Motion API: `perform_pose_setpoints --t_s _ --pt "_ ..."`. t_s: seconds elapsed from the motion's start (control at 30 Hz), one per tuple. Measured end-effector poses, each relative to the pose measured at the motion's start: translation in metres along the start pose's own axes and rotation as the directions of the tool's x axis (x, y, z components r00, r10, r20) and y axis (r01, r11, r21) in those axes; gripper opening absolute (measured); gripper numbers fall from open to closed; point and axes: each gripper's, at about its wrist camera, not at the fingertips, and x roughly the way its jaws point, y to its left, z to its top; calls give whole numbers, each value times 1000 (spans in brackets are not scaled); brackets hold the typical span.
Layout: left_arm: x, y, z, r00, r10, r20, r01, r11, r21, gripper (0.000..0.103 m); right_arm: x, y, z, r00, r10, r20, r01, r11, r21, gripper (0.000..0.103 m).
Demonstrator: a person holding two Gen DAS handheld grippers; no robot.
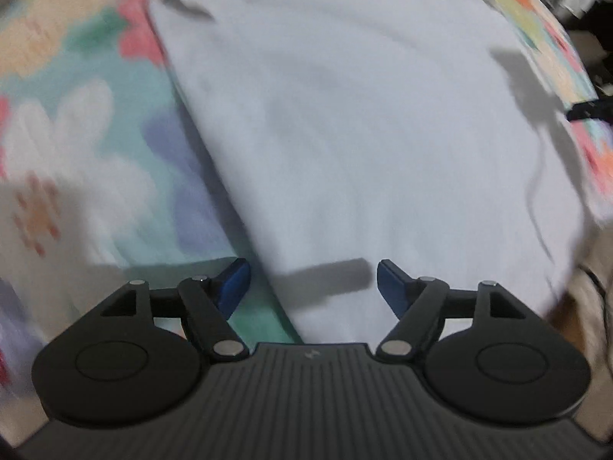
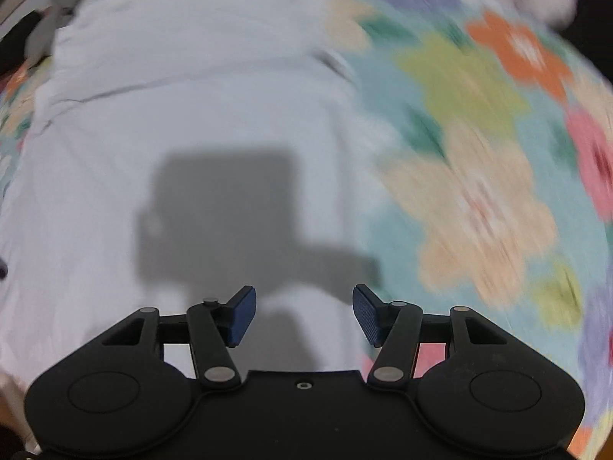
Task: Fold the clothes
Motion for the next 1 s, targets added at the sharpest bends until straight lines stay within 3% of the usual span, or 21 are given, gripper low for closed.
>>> perform_pose_setpoints --t_s 0.1,0.23,0.43,0.5,0.53,0.6,0.63,0.67,0.73,0.77,0.8,0.83,1.0 --pt "4 1 -14 995 -66 -73 63 997 -43 73 -7 -28 -19 997 31 -69 -26 998 63 62" --pt "5 -16 -31 994 -39 -98 42 998 36 73 -10 -37 -48 989 53 -138 -46 997 55 62" --pt "12 -27 -44 991 -5 -135 13 998 55 78 16 -40 -77 970 60 -234 -38 994 99 63" --pt "11 -31 -48 990 1 -142 8 998 61 80 21 -38 -82 965 97 -244 -73 992 107 65" --pt "9 -34 -50 990 7 -139 5 997 81 76 22 -37 -83 962 118 -246 -94 990 107 65" --pt "7 -41 -54 991 17 -133 0 992 125 52 26 -34 -86 953 159 -256 -135 985 110 65" --pt "6 -44 -57 991 21 -131 -1 989 149 30 28 -31 -87 948 170 -268 -146 983 110 65" --pt "6 -46 -58 991 30 -127 -10 987 159 15 32 -27 -88 943 176 -282 -151 983 109 64" --pt "7 -47 -58 993 46 -107 -27 984 174 10 36 -16 -86 942 147 -301 -129 988 78 58" --pt "7 -48 -58 994 54 -97 -36 983 181 7 37 -9 -83 943 130 -307 -119 991 55 43" --pt "5 -50 -56 996 52 -78 -37 982 186 6 37 -3 -80 943 128 -306 -122 992 42 16" --pt "2 -51 -54 997 48 -57 -36 981 190 6 36 3 -77 944 146 -297 -140 989 41 9" --pt "-38 -49 -38 995 2 102 -22 981 193 6 13 22 -53 971 171 -166 -175 984 -11 9"
